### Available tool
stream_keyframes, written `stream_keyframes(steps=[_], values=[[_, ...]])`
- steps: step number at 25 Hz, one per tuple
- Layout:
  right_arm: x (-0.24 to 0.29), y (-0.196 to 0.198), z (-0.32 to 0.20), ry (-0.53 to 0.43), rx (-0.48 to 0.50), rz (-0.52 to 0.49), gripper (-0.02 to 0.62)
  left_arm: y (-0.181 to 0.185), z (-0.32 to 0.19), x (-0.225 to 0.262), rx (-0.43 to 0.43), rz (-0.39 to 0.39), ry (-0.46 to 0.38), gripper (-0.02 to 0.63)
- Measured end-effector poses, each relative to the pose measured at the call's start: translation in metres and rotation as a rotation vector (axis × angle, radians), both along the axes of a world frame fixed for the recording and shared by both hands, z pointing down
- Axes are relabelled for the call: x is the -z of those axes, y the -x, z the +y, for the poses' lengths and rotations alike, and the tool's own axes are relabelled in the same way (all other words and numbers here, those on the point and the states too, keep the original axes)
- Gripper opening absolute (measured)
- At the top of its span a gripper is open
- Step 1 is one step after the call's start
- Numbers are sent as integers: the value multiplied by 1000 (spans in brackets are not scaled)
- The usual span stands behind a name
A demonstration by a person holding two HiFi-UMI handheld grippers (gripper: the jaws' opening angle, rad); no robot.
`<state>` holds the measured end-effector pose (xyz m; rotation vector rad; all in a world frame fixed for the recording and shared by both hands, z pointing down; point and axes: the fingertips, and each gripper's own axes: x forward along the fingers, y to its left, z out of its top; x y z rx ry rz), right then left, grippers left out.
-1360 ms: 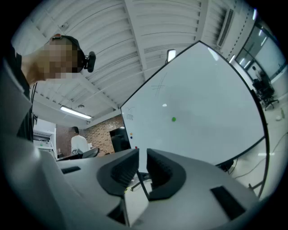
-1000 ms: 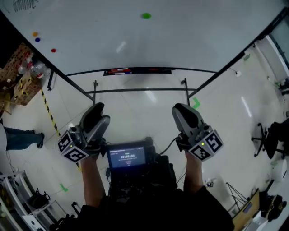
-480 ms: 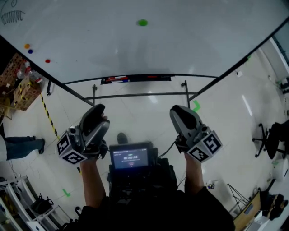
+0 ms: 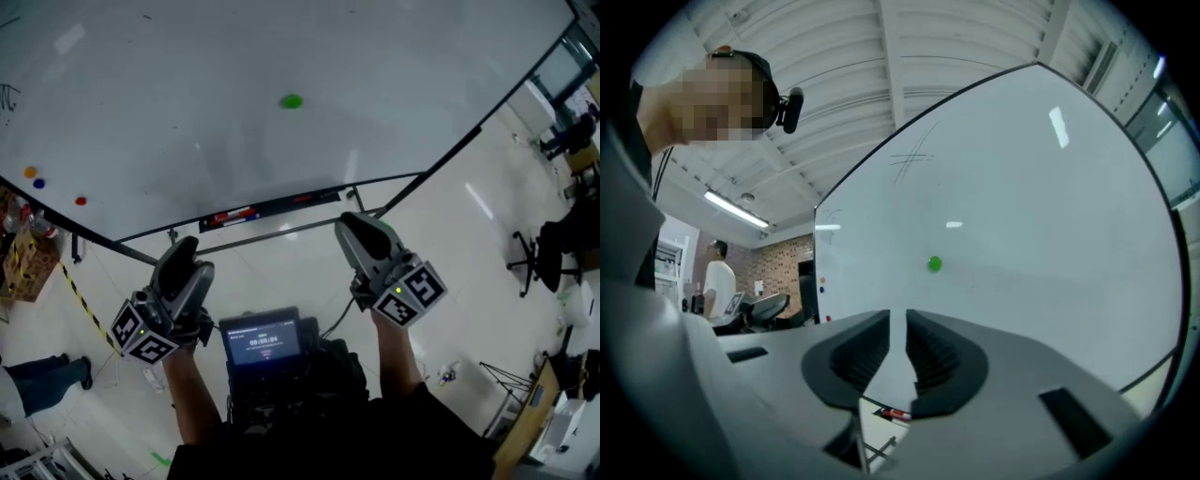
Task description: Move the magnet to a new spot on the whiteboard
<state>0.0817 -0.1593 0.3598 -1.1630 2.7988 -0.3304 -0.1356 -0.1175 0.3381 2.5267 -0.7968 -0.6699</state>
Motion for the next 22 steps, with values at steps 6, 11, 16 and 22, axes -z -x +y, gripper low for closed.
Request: stream_keyframes(steps=[6,11,16,22], values=[[4,23,-39,-27,-134,62,121,26,-30,-6,-51,-7,5,227],[16,35,-77,-96,-256,180,148,38,-44,-16,-78,-7,31,227],[39,49,-118,-207,-350,294,193,44,-48,-13,-33,-26,31,227],[61,53,-152,-304,-385,371,193,25,-53,-6,9,-34,27,227]])
